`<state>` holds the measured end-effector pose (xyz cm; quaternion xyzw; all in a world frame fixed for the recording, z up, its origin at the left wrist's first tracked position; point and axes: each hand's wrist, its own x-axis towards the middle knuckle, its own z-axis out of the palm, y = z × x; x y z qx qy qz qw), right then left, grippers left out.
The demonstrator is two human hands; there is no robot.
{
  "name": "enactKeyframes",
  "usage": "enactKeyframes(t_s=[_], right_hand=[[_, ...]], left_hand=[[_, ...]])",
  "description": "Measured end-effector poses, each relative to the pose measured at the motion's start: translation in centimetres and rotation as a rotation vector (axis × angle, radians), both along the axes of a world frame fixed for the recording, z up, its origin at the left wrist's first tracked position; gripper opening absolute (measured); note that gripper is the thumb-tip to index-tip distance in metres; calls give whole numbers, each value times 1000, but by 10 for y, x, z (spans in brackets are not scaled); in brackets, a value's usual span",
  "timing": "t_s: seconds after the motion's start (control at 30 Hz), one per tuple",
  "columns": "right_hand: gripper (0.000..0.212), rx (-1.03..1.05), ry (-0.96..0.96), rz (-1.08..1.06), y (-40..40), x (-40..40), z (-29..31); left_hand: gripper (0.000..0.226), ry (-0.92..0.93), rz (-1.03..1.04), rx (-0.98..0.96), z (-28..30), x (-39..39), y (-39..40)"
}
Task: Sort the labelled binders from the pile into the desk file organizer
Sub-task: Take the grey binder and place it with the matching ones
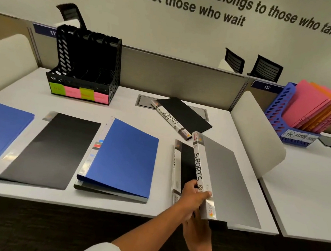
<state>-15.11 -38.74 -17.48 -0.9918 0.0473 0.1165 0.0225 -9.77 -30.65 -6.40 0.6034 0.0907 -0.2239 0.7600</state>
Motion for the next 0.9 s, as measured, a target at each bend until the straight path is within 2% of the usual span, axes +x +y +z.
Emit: enactKeyframes(t_s=[0.23,0.53,0.7,0.9], right_hand=[[56,125,-76,-12,-33,-2,14],[51,265,-146,-47,-43,-6,19],[52,162,-127,-9,-45,-7,8],[65,19,-29,33,-45,-10,-4]], left_hand=[[38,-55,-31,8,20,22,2],[35,-93,-26,51,21,35,9],[36,-73,-26,70,13,32,14],[31,-53,-8,74,7,28,22]])
